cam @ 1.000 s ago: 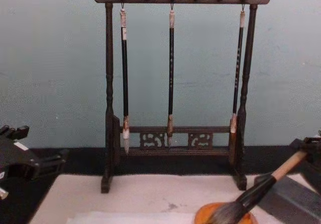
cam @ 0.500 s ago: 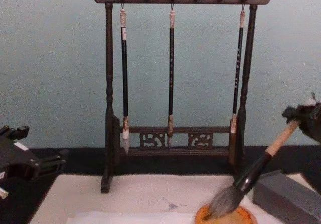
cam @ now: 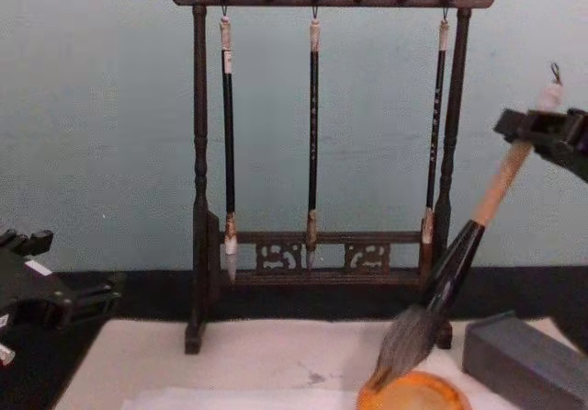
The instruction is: Pick up the brush from the inkstone, write on the paper, then place the brush back to its original position.
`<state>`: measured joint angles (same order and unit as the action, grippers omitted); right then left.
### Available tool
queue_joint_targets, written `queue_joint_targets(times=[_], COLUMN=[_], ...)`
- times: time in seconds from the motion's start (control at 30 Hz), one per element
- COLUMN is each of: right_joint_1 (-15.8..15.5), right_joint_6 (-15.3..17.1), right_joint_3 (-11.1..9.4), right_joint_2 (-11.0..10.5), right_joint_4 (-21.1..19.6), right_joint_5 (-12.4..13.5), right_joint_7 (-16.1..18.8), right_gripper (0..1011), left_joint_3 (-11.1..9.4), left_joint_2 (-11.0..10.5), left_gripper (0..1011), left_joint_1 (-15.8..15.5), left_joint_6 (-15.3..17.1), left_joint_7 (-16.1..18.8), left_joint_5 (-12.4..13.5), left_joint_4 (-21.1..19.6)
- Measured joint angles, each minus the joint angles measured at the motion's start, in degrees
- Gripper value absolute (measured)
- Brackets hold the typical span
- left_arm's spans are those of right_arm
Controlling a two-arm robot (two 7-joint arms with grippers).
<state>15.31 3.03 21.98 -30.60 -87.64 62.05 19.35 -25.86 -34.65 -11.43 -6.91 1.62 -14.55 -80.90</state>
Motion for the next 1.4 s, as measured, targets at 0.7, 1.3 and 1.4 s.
queue_joint_targets(times=[0.7,1.3,1.4], right_joint_1=[-0.44,-0.75,-0.76], right_joint_6=[-4.12,-3.82,-3.10], right_joint_3=[8.44,10.39,10.19], right_joint_2=[-3.36,-2.79,-2.46], right_joint_4=[-10.70,-12.86,-12.53], right_joint_5=[-23.60,-29.53,-29.53], right_joint_7=[2.84,7.17,7.80], right_gripper=[160,160,160], left_joint_3=[0.00,0.00,0.00], left_joint_2=[0.00,0.00,0.00], left_gripper=[1010,1010,1010], left_joint_1=[0.00,0.00,0.00], left_joint_6=[0.00,0.00,0.00], left_joint_7=[0.00,0.00,0.00], left_joint_5=[0.00,0.00,0.00], left_joint_4=[0.00,0.00,0.00])
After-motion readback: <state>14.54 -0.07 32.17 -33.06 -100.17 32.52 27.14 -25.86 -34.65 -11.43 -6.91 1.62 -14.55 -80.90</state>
